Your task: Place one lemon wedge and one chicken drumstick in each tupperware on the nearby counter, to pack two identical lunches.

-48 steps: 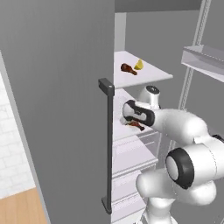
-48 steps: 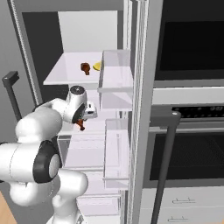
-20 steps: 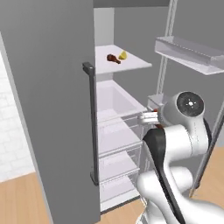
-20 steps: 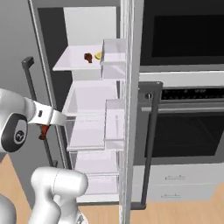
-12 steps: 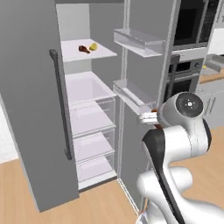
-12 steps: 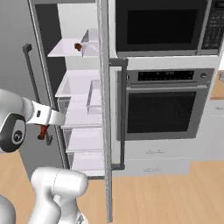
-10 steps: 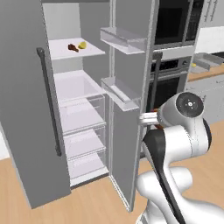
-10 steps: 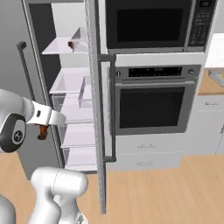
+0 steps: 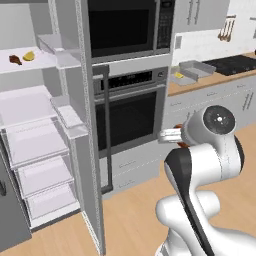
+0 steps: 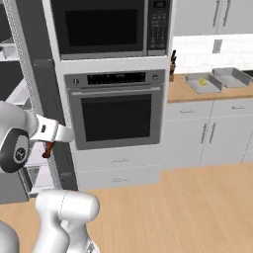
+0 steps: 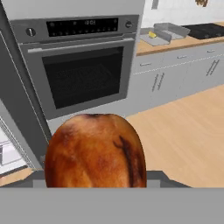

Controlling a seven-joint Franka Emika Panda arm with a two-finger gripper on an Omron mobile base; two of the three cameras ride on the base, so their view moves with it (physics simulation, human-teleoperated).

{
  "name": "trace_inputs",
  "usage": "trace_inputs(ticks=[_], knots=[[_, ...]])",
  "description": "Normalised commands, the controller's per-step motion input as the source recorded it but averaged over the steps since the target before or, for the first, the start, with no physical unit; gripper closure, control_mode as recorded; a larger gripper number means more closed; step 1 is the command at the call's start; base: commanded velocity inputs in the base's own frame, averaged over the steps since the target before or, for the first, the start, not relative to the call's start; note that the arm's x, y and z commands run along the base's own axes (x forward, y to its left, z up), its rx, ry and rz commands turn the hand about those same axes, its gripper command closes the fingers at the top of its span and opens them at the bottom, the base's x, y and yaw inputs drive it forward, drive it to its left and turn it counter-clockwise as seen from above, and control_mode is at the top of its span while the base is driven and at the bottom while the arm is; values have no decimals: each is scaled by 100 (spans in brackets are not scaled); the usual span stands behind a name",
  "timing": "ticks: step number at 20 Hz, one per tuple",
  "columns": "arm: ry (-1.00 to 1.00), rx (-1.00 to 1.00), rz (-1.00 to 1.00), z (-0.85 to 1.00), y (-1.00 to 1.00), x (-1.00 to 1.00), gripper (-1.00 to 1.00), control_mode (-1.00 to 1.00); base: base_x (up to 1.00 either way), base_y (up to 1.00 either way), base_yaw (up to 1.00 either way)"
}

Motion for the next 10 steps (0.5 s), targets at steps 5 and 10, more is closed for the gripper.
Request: trace_inputs(ticks=[5, 10], knots=[[0, 0, 0, 0, 0, 0, 100, 100, 100, -100, 5], [0, 0, 0, 0, 0, 0, 100, 100, 100, -100, 0]])
